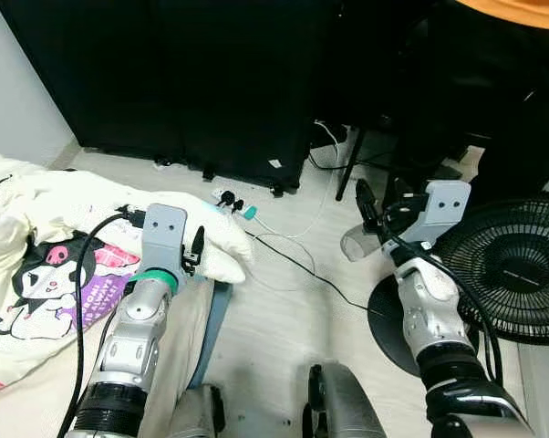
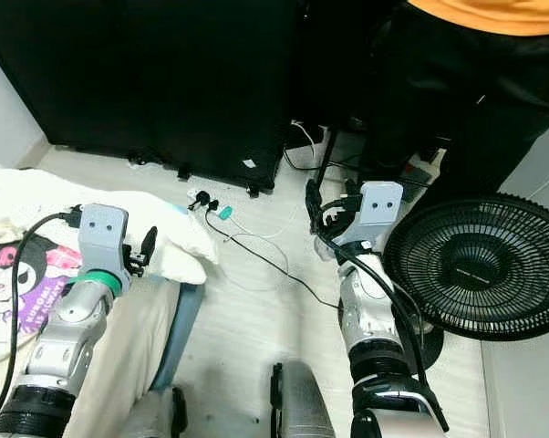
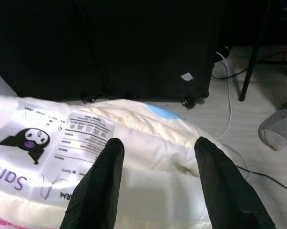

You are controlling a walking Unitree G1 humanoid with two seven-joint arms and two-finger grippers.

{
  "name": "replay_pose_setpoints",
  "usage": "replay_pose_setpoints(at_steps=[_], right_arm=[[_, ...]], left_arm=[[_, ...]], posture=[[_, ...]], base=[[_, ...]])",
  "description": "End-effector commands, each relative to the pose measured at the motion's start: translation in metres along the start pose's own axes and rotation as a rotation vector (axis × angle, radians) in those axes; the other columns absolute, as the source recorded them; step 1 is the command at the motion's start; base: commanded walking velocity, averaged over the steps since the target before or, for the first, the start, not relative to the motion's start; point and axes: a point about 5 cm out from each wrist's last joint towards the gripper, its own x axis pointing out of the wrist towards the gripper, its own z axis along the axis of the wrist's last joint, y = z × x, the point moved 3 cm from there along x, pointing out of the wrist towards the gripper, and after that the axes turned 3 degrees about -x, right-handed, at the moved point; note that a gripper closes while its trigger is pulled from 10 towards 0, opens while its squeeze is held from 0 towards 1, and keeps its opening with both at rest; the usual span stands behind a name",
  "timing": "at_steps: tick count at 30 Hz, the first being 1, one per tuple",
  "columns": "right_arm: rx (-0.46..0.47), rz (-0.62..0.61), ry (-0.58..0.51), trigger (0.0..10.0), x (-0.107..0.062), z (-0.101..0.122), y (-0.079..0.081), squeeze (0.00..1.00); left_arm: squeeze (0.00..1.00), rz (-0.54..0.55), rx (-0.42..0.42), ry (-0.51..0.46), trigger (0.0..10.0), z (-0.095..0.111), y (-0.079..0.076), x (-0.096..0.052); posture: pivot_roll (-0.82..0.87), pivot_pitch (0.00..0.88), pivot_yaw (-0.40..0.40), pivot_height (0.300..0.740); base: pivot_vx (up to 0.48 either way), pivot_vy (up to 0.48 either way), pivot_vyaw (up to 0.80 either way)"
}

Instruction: Clean up the room

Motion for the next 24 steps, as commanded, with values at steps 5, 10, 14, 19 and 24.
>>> replay_pose_setpoints(at_steps=[5,10,14,19,24], right_arm=[[-0.003,-0.004,0.016,10.0,-0.0045,-0.004,-0.003,0.0],[-0.002,-0.004,0.017,10.0,-0.0046,-0.0041,-0.003,0.0],[-0.001,-0.004,0.016,10.0,-0.0048,-0.0043,-0.003,0.0],[0.001,-0.002,0.015,10.0,-0.0048,-0.0044,-0.0028,0.0],[0.002,-0.001,0.015,10.0,-0.0048,-0.0044,-0.0026,0.0]], left_arm=[[0.0,0.0,0.001,0.036,10.0,-0.0102,-0.0007,-0.0024],[0.0,-0.001,0.002,0.036,10.0,-0.0102,-0.0007,-0.0024],[0.0,-0.002,0.003,0.036,10.0,-0.01,-0.0009,-0.0023],[0.0,-0.005,0.003,0.033,10.0,-0.0094,-0.0013,-0.0017],[0.0,-0.007,0.002,0.031,10.0,-0.009,-0.0018,-0.0014]], posture=[[0.1,0.125,0.038,0.683],[0.1,0.125,0.038,0.692],[0.1,0.123,0.039,0.706],[0.1,0.12,0.04,0.724],[0.1,0.118,0.039,0.738]], base=[[0.0,0.0,0.0],[0.0,0.0,0.0],[0.0,0.0,0.0],[0.0,0.0,0.0],[0.0,0.0,0.0]])
